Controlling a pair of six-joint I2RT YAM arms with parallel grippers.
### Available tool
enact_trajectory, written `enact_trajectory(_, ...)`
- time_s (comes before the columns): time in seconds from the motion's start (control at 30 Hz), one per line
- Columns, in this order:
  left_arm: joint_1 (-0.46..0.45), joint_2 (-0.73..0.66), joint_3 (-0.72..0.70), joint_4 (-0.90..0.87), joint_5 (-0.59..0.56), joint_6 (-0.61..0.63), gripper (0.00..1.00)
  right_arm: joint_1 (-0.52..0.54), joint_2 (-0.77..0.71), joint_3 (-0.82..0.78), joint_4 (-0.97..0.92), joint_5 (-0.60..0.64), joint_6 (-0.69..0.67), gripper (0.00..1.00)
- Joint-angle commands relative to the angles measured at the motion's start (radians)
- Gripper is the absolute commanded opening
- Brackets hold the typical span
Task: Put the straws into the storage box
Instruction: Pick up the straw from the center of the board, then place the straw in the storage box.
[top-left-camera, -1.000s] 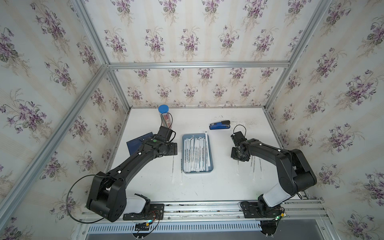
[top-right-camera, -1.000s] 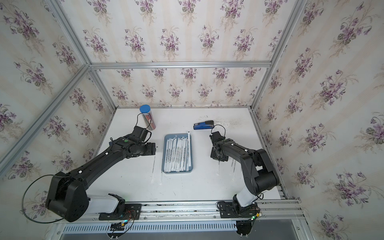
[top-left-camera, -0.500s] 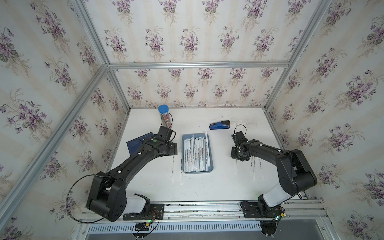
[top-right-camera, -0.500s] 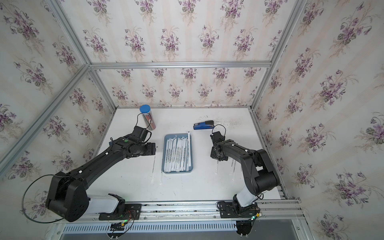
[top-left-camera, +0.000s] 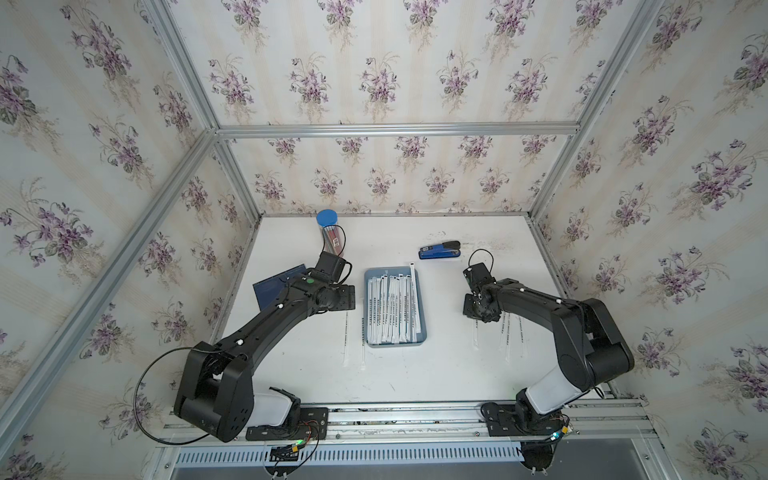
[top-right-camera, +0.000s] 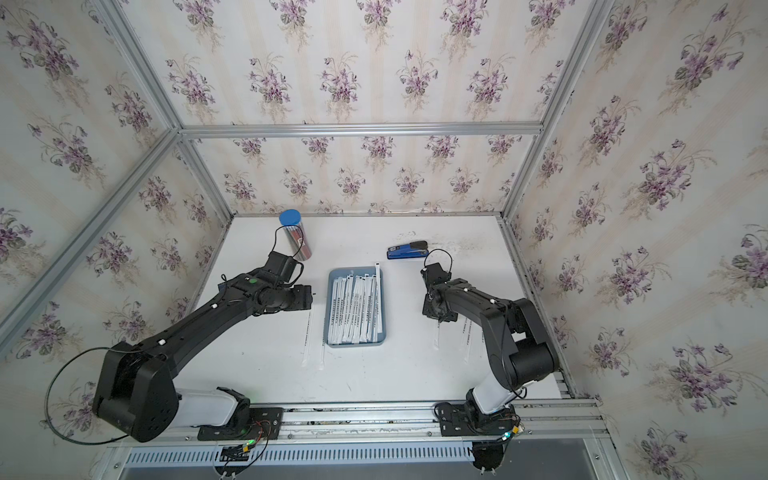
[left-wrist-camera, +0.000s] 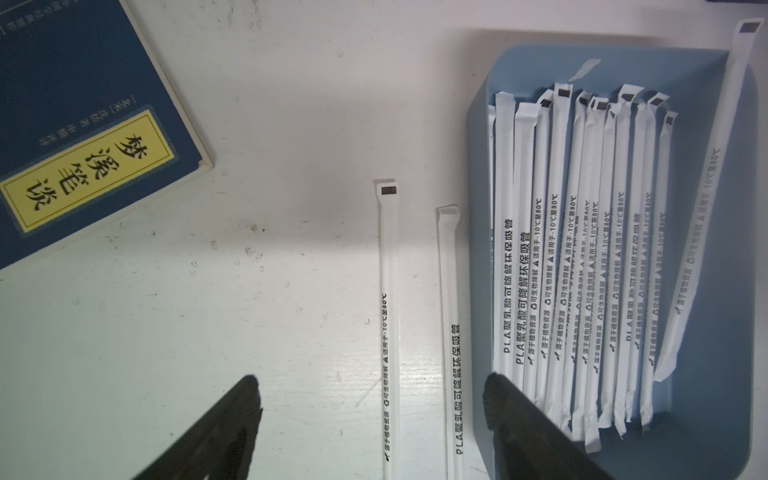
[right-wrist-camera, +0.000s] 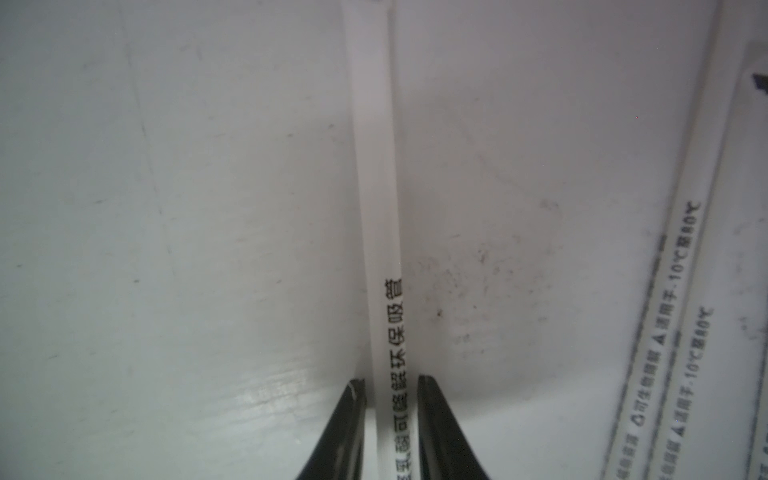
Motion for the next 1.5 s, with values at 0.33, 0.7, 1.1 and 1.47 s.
enact_trajectory(0.33, 0.0, 0.001, 0.013, 0.004, -0.003, 0.0, 0.85, 0.047, -0.054, 0.064, -0.092, -0.011, 0.016, 0.15)
enact_trajectory(0.7, 0.008, -0.025, -0.008, -0.005, -0.035, 0.014, 0.85, 0.298, -0.003, 0.403, -0.282, 0.021, 0.151, 0.15)
enact_trajectory(1.1, 0.143, -0.107, -0.061, -0.019, 0.037, 0.03, 0.85, 0.563, 0.412, 0.827, -0.219, -0.019, 0.3, 0.13)
enact_trajectory(1.47, 0.181, -0.115, -0.077, -0.003, 0.082, 0.041, 0.85, 0.613, 0.574, 0.903, -0.211, -0.067, 0.323, 0.14)
